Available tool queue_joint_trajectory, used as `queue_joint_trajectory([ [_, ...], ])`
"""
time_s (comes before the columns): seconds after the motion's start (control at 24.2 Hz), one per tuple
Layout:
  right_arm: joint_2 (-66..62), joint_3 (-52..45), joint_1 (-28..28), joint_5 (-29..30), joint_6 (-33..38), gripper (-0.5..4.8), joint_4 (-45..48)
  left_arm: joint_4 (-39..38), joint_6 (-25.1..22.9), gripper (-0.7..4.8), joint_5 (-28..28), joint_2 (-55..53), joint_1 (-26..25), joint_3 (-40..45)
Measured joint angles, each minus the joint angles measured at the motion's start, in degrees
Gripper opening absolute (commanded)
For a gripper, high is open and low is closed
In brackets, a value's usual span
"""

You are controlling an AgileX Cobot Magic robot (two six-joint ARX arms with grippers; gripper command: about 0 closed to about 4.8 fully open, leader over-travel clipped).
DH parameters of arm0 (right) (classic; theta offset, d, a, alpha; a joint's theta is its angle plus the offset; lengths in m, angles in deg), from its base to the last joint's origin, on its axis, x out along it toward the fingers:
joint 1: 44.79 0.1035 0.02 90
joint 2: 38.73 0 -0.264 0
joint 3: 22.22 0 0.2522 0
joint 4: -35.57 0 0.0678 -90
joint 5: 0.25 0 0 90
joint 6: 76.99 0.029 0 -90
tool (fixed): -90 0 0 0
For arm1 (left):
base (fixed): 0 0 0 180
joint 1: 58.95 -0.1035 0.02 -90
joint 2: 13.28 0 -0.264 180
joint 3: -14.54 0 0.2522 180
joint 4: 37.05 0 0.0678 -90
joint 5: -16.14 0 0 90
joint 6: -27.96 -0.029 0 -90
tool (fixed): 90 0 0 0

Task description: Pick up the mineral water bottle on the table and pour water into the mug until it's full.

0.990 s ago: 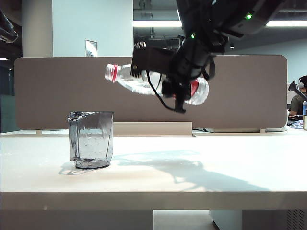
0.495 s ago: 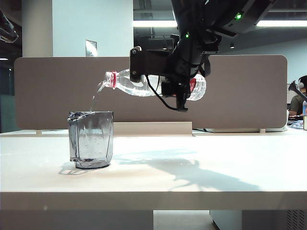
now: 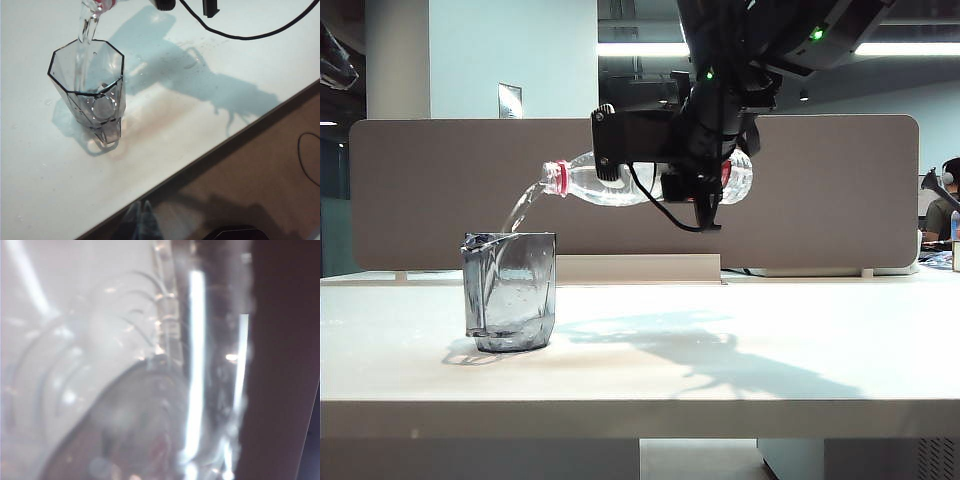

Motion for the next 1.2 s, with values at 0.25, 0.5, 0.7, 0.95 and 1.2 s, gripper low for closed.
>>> queue_joint_trajectory([
  [0.25,0.0,0.0,0.0,-2.38,-3.39,1.59,0.0,0.0,0.0,-0.05,0.0,0.0,0.0,0.0],
  [0.5,0.04,0.0,0.0,-3.28,-6.67,1.59,0.22,0.0,0.0,-0.05,0.0,0.0,0.0,0.0],
  [0.7,0.07,0.0,-0.02,-3.32,-8.33,1.59,0.79,0.0,0.0,-0.05,0.0,0.0,0.0,0.0],
  [0.95,0.07,0.0,0.0,-3.32,-9.64,1.59,1.38,-0.02,0.0,-0.05,0.0,0.0,0.0,0.0],
  [1.2,0.35,0.04,0.02,-3.32,-10.69,1.58,4.68,0.0,0.0,-0.05,0.0,0.0,0.0,0.0],
])
